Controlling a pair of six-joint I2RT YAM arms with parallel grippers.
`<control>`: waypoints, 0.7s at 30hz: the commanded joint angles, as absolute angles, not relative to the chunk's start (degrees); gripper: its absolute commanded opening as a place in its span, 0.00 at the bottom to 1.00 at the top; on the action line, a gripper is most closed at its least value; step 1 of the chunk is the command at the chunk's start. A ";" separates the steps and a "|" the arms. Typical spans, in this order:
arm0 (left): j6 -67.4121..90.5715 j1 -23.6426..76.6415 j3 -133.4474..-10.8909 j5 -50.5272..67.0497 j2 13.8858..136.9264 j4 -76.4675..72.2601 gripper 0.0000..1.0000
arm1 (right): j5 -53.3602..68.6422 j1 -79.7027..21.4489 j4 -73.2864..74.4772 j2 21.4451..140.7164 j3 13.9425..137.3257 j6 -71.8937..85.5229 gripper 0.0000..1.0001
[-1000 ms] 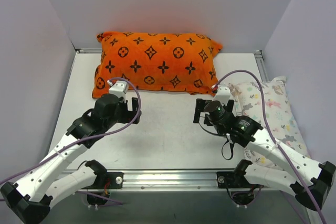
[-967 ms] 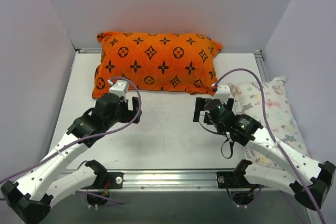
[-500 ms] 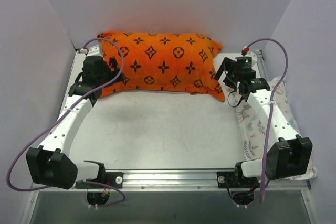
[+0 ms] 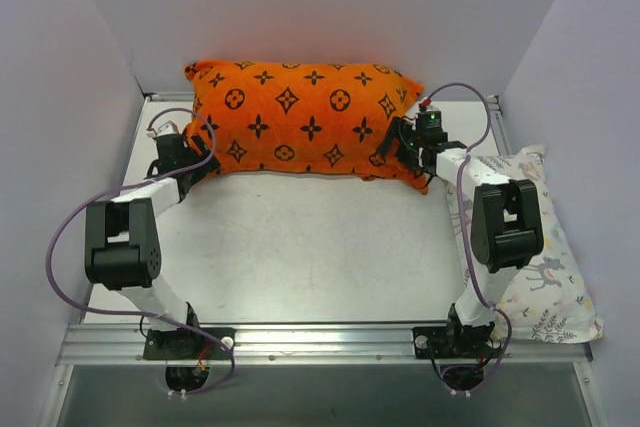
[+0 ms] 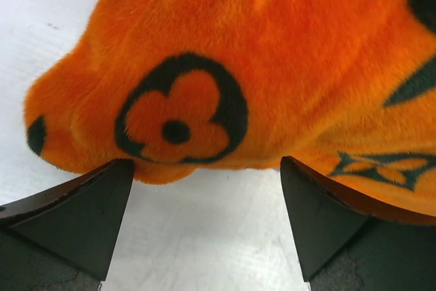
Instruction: Remove the pillowcase from the pillow
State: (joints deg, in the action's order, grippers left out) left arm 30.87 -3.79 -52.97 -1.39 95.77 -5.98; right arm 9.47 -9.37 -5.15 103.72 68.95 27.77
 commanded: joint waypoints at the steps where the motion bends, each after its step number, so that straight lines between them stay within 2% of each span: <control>1: 30.68 -3.43 -57.48 -2.54 99.56 -14.32 0.97 | 9.93 -9.49 -10.19 103.88 71.28 28.30 1.00; 5: 29.71 -2.90 -59.76 -1.84 103.00 -14.77 0.96 | 9.58 -9.58 -11.69 105.55 70.93 28.65 1.00; 8: 29.01 -2.29 -61.26 -2.20 104.59 -14.59 0.88 | 9.32 -9.67 -12.39 106.43 70.66 29.53 0.96; 11: 28.74 -2.11 -62.14 -1.50 104.85 -14.59 0.60 | 9.23 -9.84 -13.01 106.61 70.40 30.14 0.93; 12: 28.57 -1.94 -62.40 -1.41 104.68 -14.59 0.51 | 9.23 -9.84 -12.83 106.70 70.66 30.32 0.87; 13: 28.39 -1.76 -62.49 -1.49 104.16 -14.59 0.31 | 9.32 -10.10 -12.57 106.87 71.10 30.50 0.82; 14: 28.21 -1.32 -62.66 -1.58 103.89 -14.07 0.20 | 9.75 -10.37 -12.13 107.31 72.23 30.59 0.75; 15: 28.13 -1.06 -62.84 -1.84 103.54 -13.63 0.11 | 9.49 -10.55 -11.08 107.49 72.77 30.41 0.56; 16: 27.86 -0.97 -63.10 -3.32 102.67 -13.01 0.00 | 8.88 -10.98 -10.29 107.49 73.30 30.32 0.44; 17: 27.69 -0.53 -63.80 -4.30 102.05 -11.09 0.00 | 6.88 -11.60 -8.20 107.14 74.34 30.06 0.17; 19: 27.86 -0.44 -64.07 -5.79 99.42 -8.97 0.00 | 5.28 -12.21 -6.69 106.09 74.62 29.80 0.01; 21: 29.00 1.74 -63.72 -10.53 96.61 -4.85 0.00 | 3.35 -12.92 -3.61 103.46 74.71 30.14 0.00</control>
